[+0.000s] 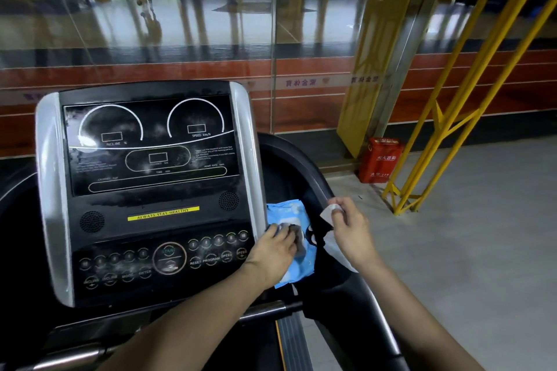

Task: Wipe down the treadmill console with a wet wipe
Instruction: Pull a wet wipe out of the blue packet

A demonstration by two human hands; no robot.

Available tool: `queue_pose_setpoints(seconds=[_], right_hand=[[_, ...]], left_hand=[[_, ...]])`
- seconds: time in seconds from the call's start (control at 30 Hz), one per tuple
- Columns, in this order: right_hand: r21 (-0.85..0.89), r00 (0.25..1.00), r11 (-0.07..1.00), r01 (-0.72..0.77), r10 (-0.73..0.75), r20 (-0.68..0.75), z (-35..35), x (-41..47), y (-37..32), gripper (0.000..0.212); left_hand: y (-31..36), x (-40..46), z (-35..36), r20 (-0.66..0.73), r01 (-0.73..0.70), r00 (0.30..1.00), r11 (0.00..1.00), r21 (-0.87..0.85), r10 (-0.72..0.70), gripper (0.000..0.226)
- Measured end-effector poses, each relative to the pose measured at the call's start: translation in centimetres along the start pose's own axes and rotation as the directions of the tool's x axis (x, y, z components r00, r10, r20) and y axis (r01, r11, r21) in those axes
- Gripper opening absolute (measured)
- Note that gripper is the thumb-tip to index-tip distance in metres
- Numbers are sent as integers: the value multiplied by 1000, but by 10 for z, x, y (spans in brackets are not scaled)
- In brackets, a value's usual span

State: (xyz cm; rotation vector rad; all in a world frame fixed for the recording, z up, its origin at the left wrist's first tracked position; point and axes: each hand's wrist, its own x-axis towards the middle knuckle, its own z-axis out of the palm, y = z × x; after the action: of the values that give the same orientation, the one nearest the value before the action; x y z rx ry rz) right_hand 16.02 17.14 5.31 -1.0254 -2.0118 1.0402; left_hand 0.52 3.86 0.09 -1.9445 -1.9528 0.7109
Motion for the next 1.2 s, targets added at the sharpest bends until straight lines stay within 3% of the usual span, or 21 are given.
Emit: queue_pose_setpoints(seconds=[0.1,0.3,0.43,0.5,0.6,0.67,0.73,0.83,0.97,1.1,1.2], right_hand=[[18,1000,1000,-8,8,13,-2,0,5,25],[189,999,981,-39,37,17,-8,-5,0,17],[326,999,945,-2,-11,40,-14,-9,-20,16],[388,998,921,37,-56,38,-16,-13,-38,16],[488,991,869,83,-124,53,-16,-18,-71,14],[538,981,837,98,-171,88,-11,-20,-96,13],[574,971,811,113,-213,110,-2,-20,-121,13],[602,951,789,123,-268,157,16,-19,-155,9],[596,933,786,161,-319,168,47,-17,-196,9],[534,918,825,183,-338,207,84,-8,-223,12],[493,919,854,167,-316,236,111,-5,-239,9]], left_hand=[[7,3,-3,70,31,997,999,-39,-28,66],[11,6,-15,158,75,986,991,-110,-57,72],[7,-12,-31,-6,112,993,925,-363,-122,61],[6,-29,-38,-123,179,939,760,-625,-322,55],[-7,-53,-51,-52,228,766,346,-910,-641,40],[-21,-67,-56,39,184,697,127,-975,-716,39],[-37,-80,-61,105,108,680,-43,-993,-726,39],[-58,-99,-66,129,-25,672,-196,-980,-730,33],[-90,-132,-73,170,-92,584,-272,-958,-794,20],[-131,-171,-70,139,-152,512,-249,-957,-848,23],[-166,-200,-66,59,-144,522,-157,-977,-851,30]])
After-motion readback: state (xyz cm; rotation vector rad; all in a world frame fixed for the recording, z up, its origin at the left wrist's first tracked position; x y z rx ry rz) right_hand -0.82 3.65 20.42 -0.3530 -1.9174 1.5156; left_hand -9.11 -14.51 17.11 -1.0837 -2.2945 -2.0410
